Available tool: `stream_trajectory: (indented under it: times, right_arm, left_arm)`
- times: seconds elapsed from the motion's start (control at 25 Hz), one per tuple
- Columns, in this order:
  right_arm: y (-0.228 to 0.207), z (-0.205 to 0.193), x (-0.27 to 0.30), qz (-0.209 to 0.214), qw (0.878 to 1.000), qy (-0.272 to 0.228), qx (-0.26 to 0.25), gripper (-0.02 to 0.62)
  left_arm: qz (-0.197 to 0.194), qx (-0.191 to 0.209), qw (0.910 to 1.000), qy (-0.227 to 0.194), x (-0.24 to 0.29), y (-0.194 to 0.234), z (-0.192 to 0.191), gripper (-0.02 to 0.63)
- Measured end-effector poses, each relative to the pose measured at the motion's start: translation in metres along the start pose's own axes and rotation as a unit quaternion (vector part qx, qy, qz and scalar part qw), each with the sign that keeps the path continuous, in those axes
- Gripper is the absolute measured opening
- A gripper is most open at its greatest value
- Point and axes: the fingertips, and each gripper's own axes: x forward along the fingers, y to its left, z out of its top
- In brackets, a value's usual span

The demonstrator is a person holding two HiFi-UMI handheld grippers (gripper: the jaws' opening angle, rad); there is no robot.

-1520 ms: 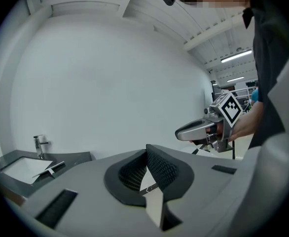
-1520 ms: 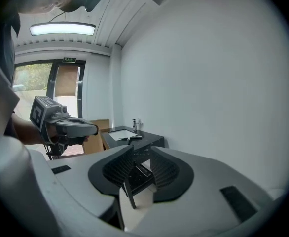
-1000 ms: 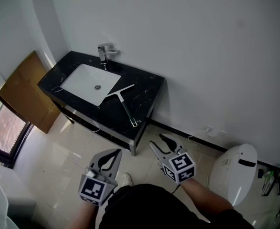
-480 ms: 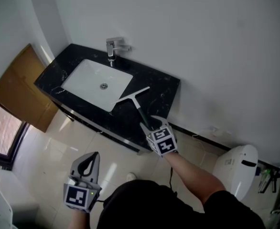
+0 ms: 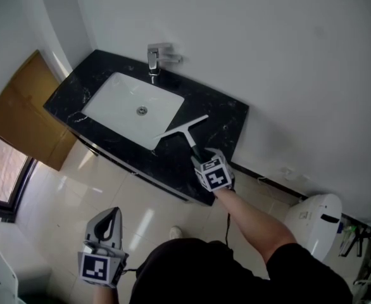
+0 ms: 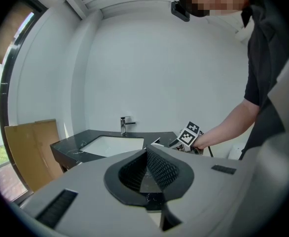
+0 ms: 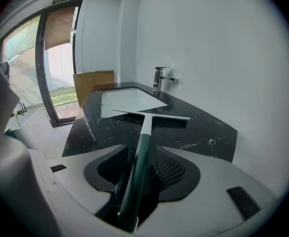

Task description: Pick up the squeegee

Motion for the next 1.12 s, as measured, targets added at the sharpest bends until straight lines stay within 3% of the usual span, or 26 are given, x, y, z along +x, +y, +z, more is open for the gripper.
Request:
stream_trajectory:
  times: [0.48, 0.64, 1.12]
  right_arm:
    - [0.002, -0.01, 0.019, 0.012, 0.999, 0.03, 0.017, 0.182]
    - [0.004, -0.012, 0.02, 0.01, 0.999, 0.032, 0.019, 0.104]
    - [-0.005, -0.005, -0.005, -0.004, 0.999, 0.007, 0.031, 0.098]
  left_arm:
    - [0.001, -0.006, 0.9999, 0.012, 0.007, 0.011, -0.005, 0.002]
    - [0.0, -0.007, 0.9999, 0.01, 0.009, 0.011, -0.005, 0.002]
    - [-0.018, 0.0, 0.9998, 0.005, 0.014, 0.002, -0.001, 0.002]
